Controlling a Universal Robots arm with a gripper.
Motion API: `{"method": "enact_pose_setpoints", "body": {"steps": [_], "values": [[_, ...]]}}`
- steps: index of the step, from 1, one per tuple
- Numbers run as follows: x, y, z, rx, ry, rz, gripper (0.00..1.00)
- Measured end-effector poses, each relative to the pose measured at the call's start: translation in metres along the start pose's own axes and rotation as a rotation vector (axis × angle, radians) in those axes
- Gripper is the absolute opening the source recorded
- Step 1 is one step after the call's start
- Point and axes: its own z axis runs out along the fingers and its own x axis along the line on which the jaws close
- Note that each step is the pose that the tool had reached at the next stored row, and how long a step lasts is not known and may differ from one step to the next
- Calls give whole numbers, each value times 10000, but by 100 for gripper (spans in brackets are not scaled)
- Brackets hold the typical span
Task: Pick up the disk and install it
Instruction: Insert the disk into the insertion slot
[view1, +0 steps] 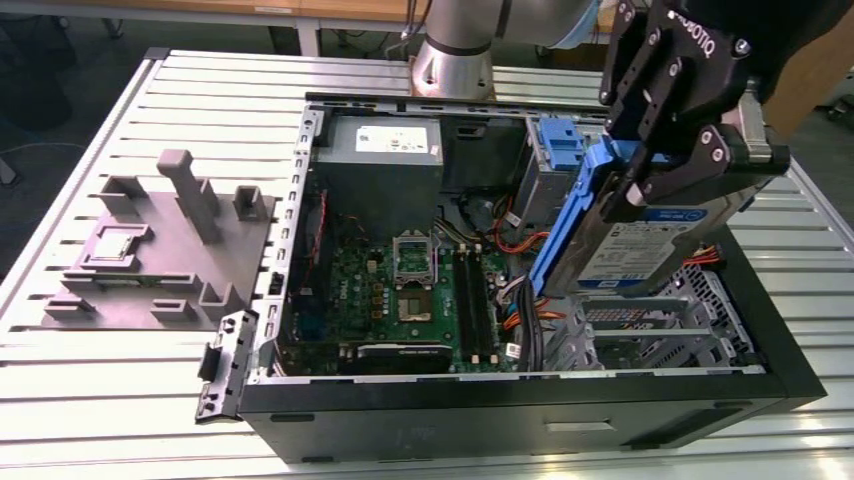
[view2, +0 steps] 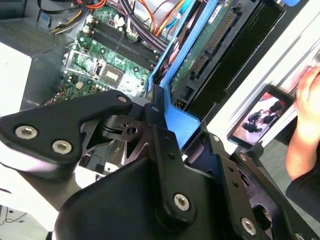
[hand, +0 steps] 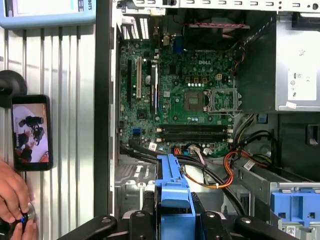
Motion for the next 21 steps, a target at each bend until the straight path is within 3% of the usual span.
{"method": "enact_pose_setpoints", "body": {"steps": [4,12,16,21], "values": [[-1,-61,7,0,2,1,37],[9,-64,8,0,3,0,37],[21,-73,9,1,50,0,37],[22,-150,15,1,57,33,37]]}}
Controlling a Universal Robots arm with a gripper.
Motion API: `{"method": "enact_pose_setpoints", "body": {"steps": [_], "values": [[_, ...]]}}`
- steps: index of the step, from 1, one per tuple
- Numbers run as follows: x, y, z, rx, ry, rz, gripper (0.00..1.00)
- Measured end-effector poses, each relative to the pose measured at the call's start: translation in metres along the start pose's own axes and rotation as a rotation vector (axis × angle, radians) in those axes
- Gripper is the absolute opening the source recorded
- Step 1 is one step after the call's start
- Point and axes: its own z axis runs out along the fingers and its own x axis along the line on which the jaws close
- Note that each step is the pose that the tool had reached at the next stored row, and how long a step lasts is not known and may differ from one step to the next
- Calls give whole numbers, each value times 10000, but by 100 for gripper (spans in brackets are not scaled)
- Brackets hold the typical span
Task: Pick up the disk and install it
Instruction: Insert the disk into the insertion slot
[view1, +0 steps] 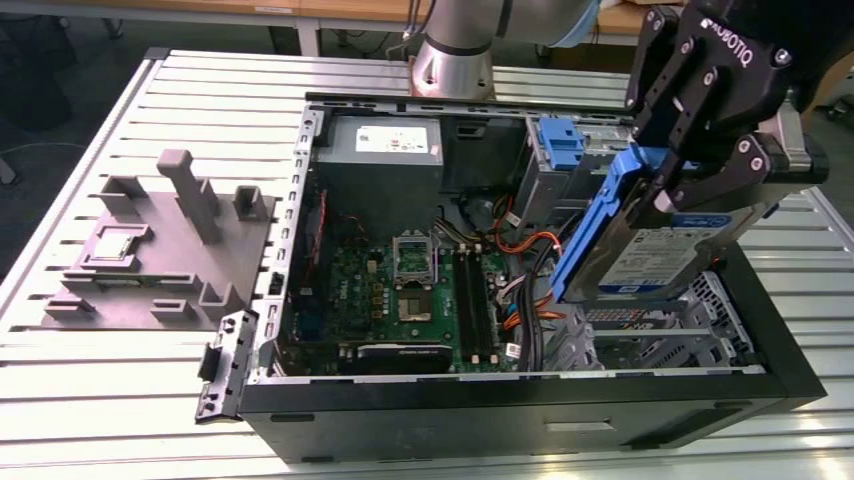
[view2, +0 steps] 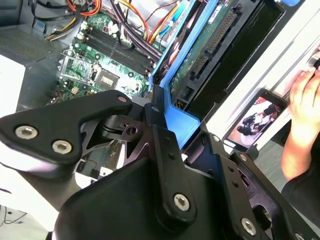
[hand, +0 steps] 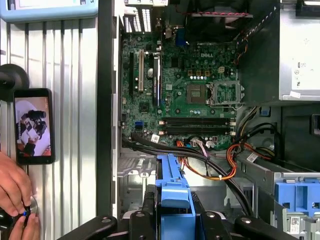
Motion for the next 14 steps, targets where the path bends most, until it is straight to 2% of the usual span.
{"method": "enact_pose_setpoints", "body": {"steps": [6,14], "values": [[1,-103,14,1,-2,56,37],[33,-150,32,1,-1,57,37]]}}
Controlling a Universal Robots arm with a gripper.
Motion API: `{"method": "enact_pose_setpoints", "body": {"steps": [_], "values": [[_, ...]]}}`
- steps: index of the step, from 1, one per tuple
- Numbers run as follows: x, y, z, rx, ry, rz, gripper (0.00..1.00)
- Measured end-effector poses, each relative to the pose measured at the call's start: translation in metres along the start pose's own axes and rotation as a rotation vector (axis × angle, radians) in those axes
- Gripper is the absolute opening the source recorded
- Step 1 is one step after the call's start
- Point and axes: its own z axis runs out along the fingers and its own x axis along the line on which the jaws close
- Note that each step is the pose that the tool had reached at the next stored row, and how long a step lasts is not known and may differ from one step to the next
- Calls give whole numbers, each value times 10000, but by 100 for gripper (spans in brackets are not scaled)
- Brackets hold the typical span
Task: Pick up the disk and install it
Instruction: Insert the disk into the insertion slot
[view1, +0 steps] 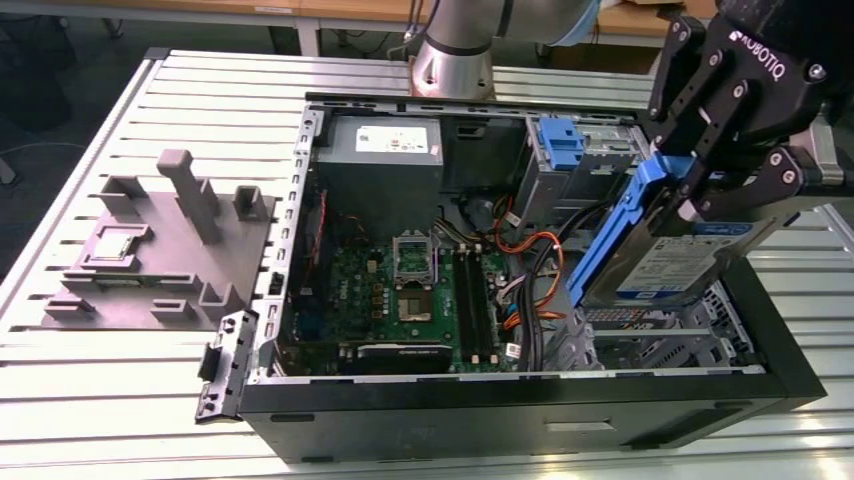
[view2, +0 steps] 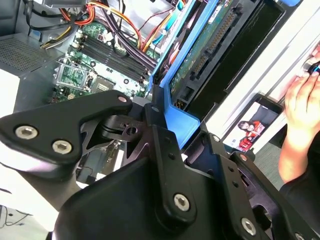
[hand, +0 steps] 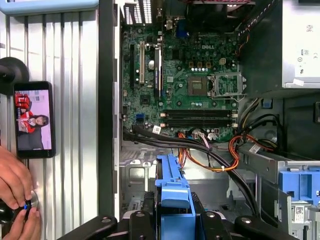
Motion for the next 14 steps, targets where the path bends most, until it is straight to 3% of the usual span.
{"method": "enact_pose_setpoints", "body": {"steps": [8,14], "values": [[1,-10,3,0,11,-2,37],[-1,-86,16,0,17,0,37]]}}
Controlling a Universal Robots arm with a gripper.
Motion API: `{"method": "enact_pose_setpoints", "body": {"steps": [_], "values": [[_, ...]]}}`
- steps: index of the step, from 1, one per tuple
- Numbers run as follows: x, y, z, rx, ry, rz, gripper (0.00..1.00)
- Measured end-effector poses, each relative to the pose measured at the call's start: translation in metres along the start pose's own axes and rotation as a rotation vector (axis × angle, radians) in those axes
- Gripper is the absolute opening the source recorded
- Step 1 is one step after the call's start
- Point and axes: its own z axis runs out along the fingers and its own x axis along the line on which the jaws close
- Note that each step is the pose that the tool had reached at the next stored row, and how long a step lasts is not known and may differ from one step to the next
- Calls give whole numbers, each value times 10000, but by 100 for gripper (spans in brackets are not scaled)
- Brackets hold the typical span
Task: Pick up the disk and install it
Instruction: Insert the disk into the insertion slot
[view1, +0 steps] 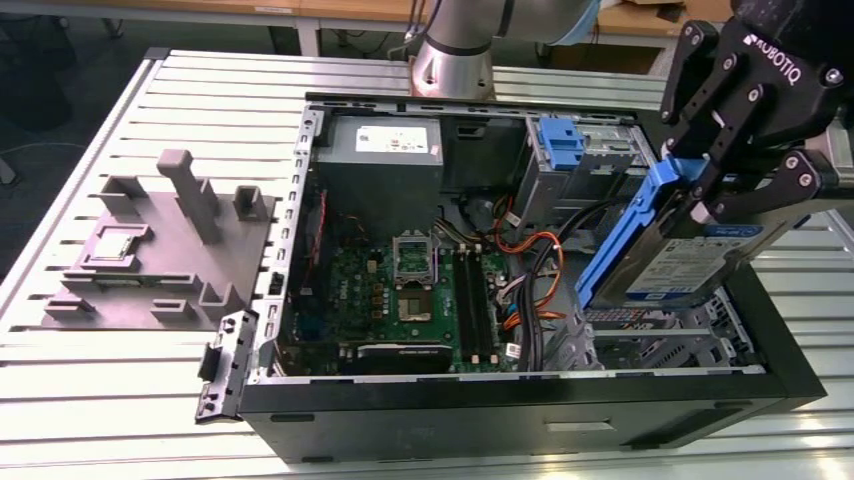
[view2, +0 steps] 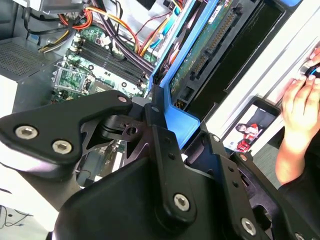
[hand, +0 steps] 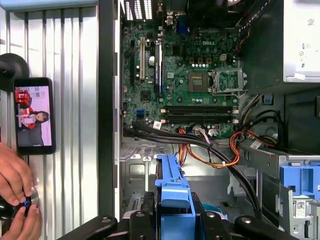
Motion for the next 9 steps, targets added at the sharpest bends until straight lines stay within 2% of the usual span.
{"method": "enact_pose_setpoints", "body": {"steps": [9], "values": [[8,-72,44,0,9,-1,37]]}}
